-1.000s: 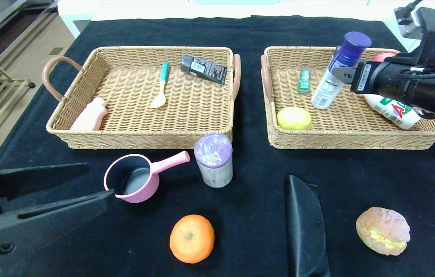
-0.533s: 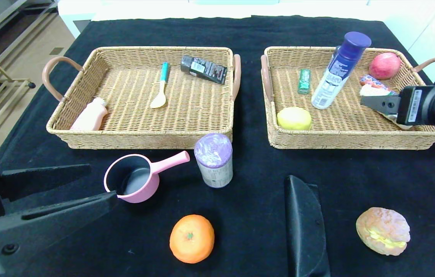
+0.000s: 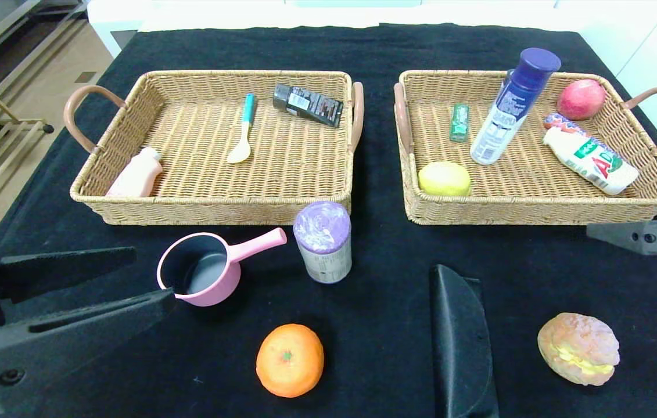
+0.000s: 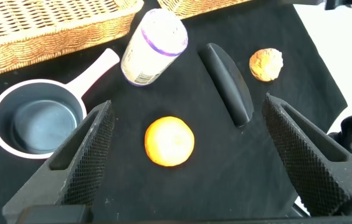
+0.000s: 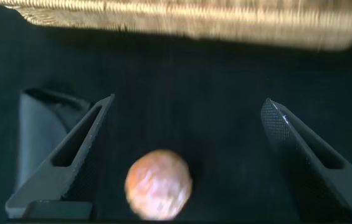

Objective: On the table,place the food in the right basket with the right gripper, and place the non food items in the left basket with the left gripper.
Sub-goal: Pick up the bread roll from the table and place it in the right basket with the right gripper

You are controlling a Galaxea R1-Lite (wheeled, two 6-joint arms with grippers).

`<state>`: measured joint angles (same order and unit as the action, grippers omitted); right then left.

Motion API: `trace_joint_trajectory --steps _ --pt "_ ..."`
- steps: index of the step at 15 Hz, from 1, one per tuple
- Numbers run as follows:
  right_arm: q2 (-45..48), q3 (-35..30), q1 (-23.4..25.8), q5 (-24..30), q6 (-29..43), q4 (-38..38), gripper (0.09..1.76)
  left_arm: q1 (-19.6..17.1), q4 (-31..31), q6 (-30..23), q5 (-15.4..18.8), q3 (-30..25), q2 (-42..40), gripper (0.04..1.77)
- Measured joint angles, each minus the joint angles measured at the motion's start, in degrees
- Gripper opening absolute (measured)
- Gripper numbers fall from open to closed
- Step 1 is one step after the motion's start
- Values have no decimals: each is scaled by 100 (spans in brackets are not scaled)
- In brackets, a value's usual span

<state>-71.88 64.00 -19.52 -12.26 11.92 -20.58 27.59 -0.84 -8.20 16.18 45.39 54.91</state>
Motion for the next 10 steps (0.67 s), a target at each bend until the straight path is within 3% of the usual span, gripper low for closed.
trace_joint_trajectory --steps 3,10 --pt "27 27 -167 -5 759 -519 169 0 7 -2 -2 0 -2 172" --pt "-527 -171 -206 15 1464 -664 170 0 0 -6 -2 0 -4 172"
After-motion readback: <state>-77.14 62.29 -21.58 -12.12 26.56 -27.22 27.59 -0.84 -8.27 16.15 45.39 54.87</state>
